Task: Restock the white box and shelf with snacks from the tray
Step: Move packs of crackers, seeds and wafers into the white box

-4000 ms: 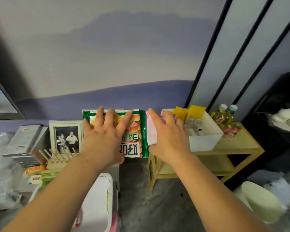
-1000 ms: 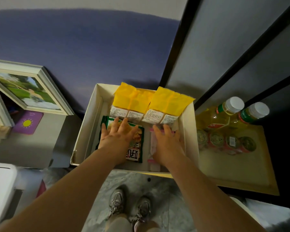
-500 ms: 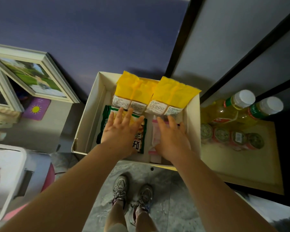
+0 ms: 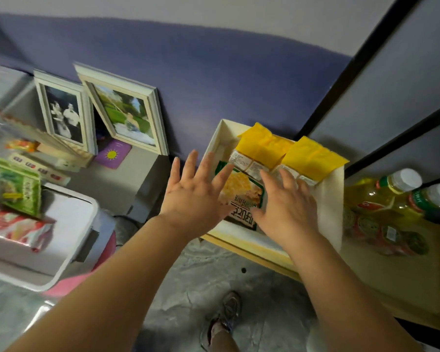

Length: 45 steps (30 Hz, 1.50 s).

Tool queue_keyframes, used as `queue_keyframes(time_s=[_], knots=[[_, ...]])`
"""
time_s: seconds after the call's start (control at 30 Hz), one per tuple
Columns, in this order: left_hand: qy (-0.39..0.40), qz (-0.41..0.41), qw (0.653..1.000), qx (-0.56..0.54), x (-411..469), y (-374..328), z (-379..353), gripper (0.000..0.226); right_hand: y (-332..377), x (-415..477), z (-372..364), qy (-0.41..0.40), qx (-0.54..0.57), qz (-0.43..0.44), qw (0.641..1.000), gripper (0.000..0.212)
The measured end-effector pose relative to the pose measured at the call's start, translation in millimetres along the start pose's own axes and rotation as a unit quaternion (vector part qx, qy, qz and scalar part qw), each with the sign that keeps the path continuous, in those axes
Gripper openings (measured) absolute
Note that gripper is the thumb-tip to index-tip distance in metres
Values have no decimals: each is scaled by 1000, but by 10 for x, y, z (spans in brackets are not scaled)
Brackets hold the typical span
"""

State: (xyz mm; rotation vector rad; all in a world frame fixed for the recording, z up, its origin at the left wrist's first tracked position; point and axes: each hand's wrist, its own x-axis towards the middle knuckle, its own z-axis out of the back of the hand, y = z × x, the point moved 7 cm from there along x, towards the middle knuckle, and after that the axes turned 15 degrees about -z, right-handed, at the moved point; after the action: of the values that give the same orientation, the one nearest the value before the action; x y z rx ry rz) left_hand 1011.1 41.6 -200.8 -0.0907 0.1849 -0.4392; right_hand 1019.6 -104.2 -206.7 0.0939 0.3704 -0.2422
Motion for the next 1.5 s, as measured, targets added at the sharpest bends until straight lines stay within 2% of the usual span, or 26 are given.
queue_keyframes(time_s=[0.27, 0.43, 0.57, 0.77, 0.93, 1.13, 1.3, 1.5], knots=[[-57, 26, 998, -5, -1160, 835, 220, 68, 1174, -889, -51, -44, 1, 30, 999, 71], [-153, 48, 987, -23, -2117, 1548, 327, 72, 2107, -1601, -230, -64, 11, 57, 996, 69], [-179, 71, 981, -5, -2860, 2140, 325, 65, 2813, -2089, -430, -63, 14, 83, 994, 70], [-164, 140, 976, -18, -3576, 2916, 81, 62, 3661, -2412, -786, -50, 11, 129, 990, 69], [-147, 189, 971, -14, -3774, 3539, -27, 79, 4327, -2319, -1044, -30, 14, 168, 985, 70], [-121, 194, 973, 11, -3709, 4191, -64, 89, 4997, -2143, -1147, -39, 10, 198, 979, 75], [-105, 148, 983, -1, -3573, 4644, -249, 96, 5383, -2022, -1455, -9, -7, 173, 985, 76], [-69, 52, 996, -12, -3342, 5359, -586, 92, 5804, -1862, -2018, 14, -11, 78, 997, 78]])
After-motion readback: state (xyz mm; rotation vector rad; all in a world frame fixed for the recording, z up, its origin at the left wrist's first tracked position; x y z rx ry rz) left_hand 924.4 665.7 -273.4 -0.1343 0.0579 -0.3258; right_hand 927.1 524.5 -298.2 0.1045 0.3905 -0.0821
